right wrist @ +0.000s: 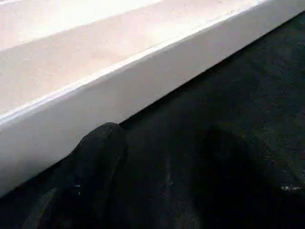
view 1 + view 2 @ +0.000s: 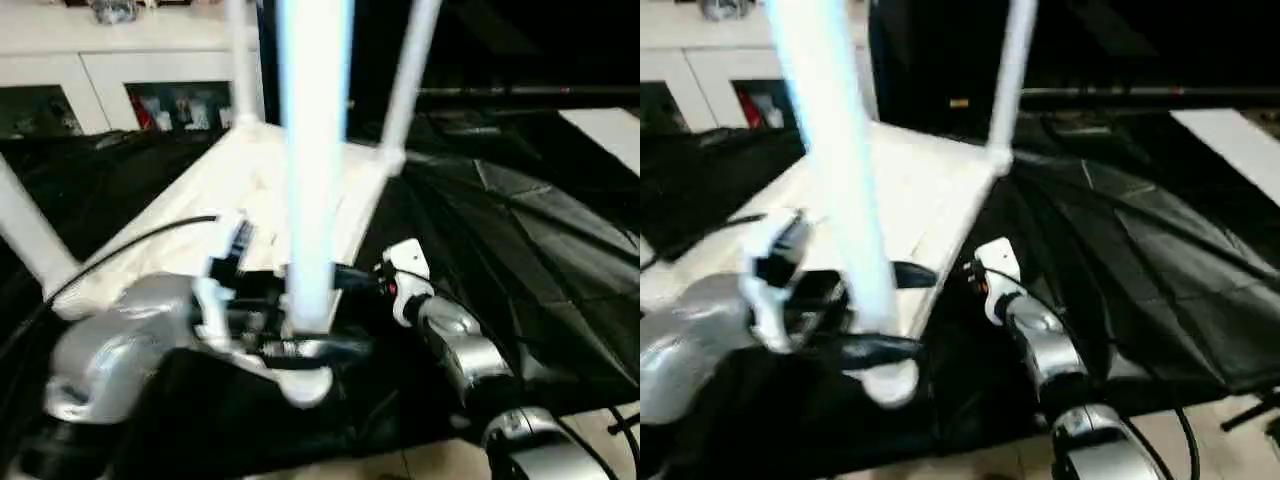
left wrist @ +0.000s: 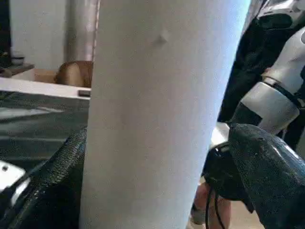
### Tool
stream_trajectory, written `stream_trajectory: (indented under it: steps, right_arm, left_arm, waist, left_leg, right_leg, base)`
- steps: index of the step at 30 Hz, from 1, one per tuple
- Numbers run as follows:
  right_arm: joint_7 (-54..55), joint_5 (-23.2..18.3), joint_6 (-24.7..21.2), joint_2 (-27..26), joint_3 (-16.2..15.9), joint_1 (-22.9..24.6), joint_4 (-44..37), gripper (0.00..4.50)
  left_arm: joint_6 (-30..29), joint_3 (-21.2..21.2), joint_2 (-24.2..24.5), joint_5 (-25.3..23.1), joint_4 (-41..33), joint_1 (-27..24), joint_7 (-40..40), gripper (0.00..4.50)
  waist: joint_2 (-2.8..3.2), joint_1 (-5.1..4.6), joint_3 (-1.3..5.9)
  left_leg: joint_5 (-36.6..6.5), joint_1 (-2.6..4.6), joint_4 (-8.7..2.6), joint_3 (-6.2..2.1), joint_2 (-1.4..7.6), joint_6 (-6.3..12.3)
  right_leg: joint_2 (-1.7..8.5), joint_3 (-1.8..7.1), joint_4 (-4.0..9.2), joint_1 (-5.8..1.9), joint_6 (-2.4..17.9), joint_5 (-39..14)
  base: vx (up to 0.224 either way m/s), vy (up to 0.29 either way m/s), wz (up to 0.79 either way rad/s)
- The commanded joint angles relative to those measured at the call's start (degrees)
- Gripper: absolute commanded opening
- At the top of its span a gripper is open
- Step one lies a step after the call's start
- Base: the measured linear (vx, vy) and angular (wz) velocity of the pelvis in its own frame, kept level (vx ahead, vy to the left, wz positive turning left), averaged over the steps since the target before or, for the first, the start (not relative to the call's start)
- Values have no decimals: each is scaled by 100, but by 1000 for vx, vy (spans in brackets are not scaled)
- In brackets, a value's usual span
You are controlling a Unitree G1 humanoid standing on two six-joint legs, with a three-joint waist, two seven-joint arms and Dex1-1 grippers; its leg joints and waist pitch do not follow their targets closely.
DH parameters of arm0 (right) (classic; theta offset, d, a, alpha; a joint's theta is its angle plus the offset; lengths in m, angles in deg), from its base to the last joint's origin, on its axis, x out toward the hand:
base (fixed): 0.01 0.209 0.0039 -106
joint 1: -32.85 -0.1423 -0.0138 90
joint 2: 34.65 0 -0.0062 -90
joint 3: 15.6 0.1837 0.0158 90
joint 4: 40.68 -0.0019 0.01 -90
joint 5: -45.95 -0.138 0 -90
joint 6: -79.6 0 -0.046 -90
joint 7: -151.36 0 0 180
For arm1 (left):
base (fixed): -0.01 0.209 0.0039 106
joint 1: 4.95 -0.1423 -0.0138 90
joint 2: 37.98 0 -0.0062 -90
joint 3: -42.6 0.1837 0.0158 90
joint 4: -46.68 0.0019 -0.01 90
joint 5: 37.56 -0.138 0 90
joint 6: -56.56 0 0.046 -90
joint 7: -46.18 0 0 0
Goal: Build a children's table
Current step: Rotate table base
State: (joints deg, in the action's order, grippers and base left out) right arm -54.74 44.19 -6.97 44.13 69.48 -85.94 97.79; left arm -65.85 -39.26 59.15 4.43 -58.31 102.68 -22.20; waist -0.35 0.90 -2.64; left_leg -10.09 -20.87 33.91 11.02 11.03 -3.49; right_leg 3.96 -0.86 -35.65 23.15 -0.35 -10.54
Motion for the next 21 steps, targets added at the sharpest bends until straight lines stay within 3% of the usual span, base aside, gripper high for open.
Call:
stream_trajectory:
  steps: [1, 4, 6, 13, 16, 17, 21]
  right_arm:
    - [-417, -57, 92, -142, -240, -4, -127, 333]
    - [-560, -24, 138, -91, -289, -47, -86, 333]
    - [-618, -13, 161, -67, -309, -64, -82, 333]
    - [-836, -12, 122, 78, -193, -170, -125, 333]
    - [-675, 76, 238, 181, -138, -189, -130, 333]
    - [-585, 79, 291, 242, -83, -203, -143, 333]
    - [-572, -12, 312, 545, 92, -180, -390, 333]
  left_arm:
    - [199, 252, -148, -269, 188, 159, 154, 439]
    - [740, 503, -380, -875, 564, 356, 364, 439]
    - [756, 557, -452, -993, 696, 432, 483, 439]
    - [1477, 642, -872, -1846, 1629, 822, 1272, 439]
    - [1763, 662, -885, -2225, 1906, 915, 1577, 439]
    - [1864, 665, -848, -2340, 1982, 931, 1623, 439]
    - [2073, 665, -609, -2555, 2106, 876, 1527, 439]
  waist:
    - [83, 42, 317]
    - [12, -14, 315]
    - [43, -16, 322]
    - [9, -15, 325]
    - [-39, -22, 319]
    - [-6, -17, 325]
    - [-37, 9, 310]
  left_leg:
    - [-1824, 46, -393, -83, 113, -221]
    - [-1903, 41, -402, -95, 121, -173]
    - [-1837, 34, -393, -100, 123, -165]
    - [-1804, 34, -386, -95, 126, -53]
    - [-1814, 4, -397, -116, 126, -46]
    - [-1790, 18, -390, -117, 129, -45]
    - [-1827, 37, -387, -115, 123, -41]
  right_leg:
    - [237, 150, 463, -242, 1113, -1597]
    - [234, 146, 499, -233, 1097, -1748]
    - [243, 146, 478, -237, 1122, -1702]
    - [239, 139, 497, -238, 1174, -1649]
    - [254, 129, 525, -256, 1063, -1892]
    - [261, 140, 521, -234, 1067, -1881]
    - [241, 145, 540, -200, 1035, -2017]
  base:
    - [0, 0, 0]
    - [0, 0, 0]
    - [0, 0, 0]
    - [0, 0, 0]
    - [0, 0, 0]
    - [0, 0, 0]
    - [0, 0, 0]
